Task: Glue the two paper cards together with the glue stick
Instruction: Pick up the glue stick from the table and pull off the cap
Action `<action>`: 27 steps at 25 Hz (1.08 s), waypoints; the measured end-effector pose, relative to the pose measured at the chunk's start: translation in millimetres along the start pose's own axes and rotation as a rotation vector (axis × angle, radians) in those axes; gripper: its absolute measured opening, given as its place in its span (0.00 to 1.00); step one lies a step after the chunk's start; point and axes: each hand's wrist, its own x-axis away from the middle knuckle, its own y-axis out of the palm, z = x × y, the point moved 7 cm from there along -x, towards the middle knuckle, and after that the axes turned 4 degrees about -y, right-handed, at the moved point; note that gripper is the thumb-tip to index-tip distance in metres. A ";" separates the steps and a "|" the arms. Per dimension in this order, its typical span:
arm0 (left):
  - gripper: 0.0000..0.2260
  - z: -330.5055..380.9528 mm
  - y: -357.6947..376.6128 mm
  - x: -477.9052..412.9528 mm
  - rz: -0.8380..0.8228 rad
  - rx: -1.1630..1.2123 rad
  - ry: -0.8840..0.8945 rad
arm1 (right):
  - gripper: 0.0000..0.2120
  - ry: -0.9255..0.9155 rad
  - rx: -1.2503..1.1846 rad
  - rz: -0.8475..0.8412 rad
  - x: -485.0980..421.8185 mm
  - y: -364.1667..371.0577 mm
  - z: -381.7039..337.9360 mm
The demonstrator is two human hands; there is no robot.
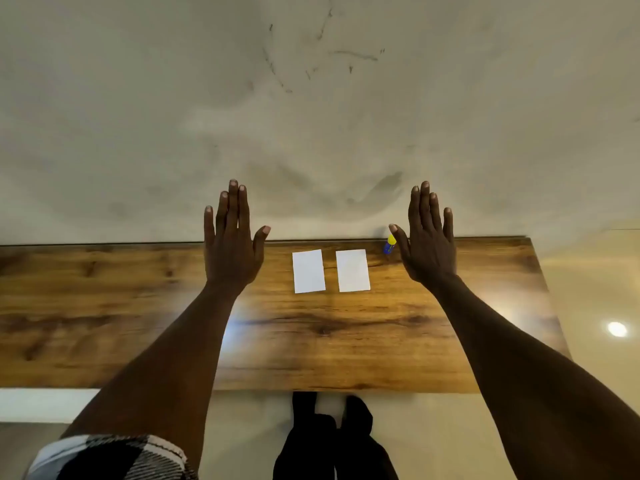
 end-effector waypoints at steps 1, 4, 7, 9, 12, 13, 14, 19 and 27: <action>0.30 1.6 6.5 2.8 -0.013 0.009 -0.011 | 0.31 0.011 0.009 -0.011 0.7 4.6 0.5; 0.30 6.1 31.3 12.2 -0.026 -0.006 -0.002 | 0.32 0.022 0.013 -0.067 2.3 27.8 9.3; 0.30 8.2 57.8 16.1 -0.051 -0.011 0.011 | 0.34 0.047 0.000 -0.094 1.9 51.6 18.8; 0.30 7.0 75.8 17.5 -0.073 -0.024 0.017 | 0.36 0.093 -0.027 -0.129 1.1 71.5 27.5; 0.30 2.8 100.1 16.5 -0.102 -0.021 0.013 | 0.39 0.161 -0.096 -0.150 -1.3 98.8 39.8; 0.30 1.6 106.0 15.6 -0.107 -0.020 0.012 | 0.39 0.188 -0.127 -0.154 -2.4 105.8 43.5; 0.30 0.7 111.0 14.8 -0.113 -0.019 0.012 | 0.39 0.216 -0.160 -0.156 -3.4 111.7 46.2; 0.30 -5.0 139.2 13.6 -0.154 -0.035 0.007 | 0.43 0.353 -0.365 -0.099 -11.9 135.0 61.4; 0.31 -15.6 152.3 8.9 -0.171 -0.026 -0.010 | 0.31 0.393 -0.375 0.049 -15.9 130.8 64.8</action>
